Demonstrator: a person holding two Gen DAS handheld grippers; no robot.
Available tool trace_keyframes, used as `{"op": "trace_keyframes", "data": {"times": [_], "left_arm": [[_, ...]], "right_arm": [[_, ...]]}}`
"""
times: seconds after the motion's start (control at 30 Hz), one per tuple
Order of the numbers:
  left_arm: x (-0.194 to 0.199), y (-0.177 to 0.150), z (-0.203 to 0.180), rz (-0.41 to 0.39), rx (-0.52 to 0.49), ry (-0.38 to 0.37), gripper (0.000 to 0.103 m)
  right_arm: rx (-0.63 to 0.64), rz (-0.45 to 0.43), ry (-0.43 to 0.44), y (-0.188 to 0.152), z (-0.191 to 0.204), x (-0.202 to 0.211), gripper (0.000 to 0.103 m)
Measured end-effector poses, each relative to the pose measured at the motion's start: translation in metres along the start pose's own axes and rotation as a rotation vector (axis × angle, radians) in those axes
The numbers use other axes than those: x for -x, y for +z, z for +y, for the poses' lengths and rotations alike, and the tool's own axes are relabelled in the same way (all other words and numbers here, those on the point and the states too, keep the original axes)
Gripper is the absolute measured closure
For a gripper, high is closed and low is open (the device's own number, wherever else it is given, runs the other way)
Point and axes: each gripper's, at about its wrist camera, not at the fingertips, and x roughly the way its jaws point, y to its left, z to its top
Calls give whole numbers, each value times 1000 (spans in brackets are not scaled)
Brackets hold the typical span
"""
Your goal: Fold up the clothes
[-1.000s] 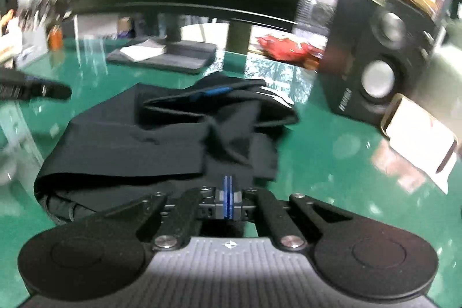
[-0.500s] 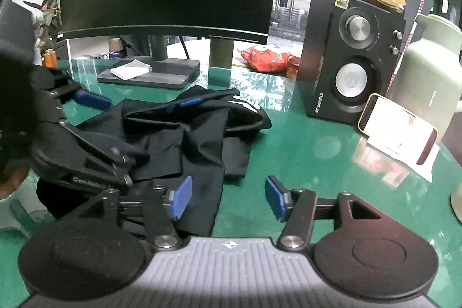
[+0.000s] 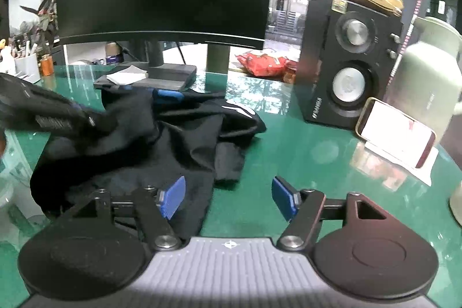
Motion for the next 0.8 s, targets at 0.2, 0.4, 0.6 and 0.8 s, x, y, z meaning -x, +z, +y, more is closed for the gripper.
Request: {"op": "trace_keyframes", "data": {"times": [0.2,0.4,0.6,0.8], "left_arm": [[27,-10,50,-63,216,95,98],[40,-34,86,-15,305,185,97],[61,-50,98,-19,298,240,93],[42,-17,72,-35,108,93,77]], "right_arm": [[150,5,104,14,42,-19,37],[287,11,218,22,93,-38,25],[365,63,218,19,123,-55,26],[226,147,335,20,115,-55,92]]}}
